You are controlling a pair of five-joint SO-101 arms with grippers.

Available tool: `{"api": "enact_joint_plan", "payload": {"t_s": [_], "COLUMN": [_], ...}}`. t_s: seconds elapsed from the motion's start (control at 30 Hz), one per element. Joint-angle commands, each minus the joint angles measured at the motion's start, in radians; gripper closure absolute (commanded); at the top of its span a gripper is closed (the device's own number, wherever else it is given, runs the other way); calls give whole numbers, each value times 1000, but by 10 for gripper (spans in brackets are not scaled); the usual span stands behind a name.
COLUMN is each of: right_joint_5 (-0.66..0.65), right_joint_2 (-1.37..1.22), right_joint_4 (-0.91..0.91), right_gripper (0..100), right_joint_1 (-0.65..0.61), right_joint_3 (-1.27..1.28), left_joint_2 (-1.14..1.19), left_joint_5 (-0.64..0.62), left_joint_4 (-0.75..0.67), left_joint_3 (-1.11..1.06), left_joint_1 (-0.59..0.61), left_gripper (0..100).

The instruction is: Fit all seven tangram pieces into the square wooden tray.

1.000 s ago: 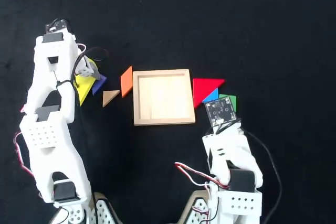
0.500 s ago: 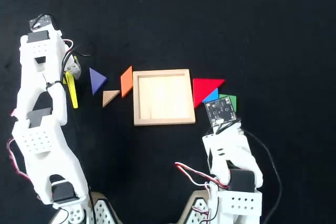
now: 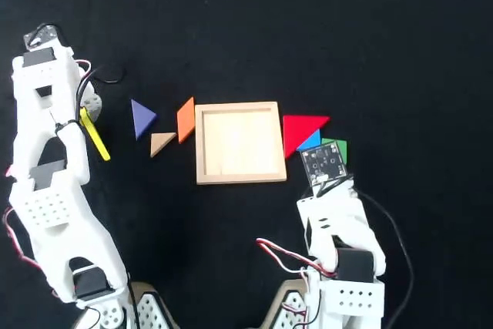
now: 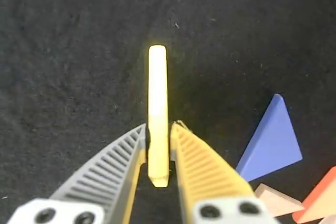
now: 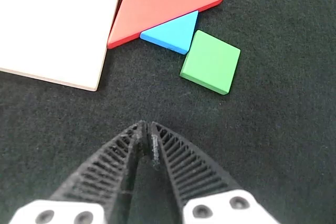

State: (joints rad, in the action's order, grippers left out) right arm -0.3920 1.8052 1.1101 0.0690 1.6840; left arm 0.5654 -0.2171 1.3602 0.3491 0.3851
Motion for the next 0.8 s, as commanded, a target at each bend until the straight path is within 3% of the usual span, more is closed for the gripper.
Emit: {"api": "enact_joint_plan", "payload": {"t_s": [0.0,0.4,0.57,0.77], "right_joint_5": [-8,-8,-8,-8], "right_joint_2": [62,62,62,62], "right_joint_4": [3,3,3,5], "right_gripper": [987,987,987,987], "right_joint_1": [8,8,8,8], "right_joint_3": [2,2,2,2], "left_joint_2": [-64,-63,-72,-75], "left_joint_5": [6,11,11,49], "left_joint_4": [0,0,11,216], "left_joint_3": [-21,-44,-82,84], "left_joint_1": [7,-5,-67,-153], "left_gripper": [955,971,971,971]}}
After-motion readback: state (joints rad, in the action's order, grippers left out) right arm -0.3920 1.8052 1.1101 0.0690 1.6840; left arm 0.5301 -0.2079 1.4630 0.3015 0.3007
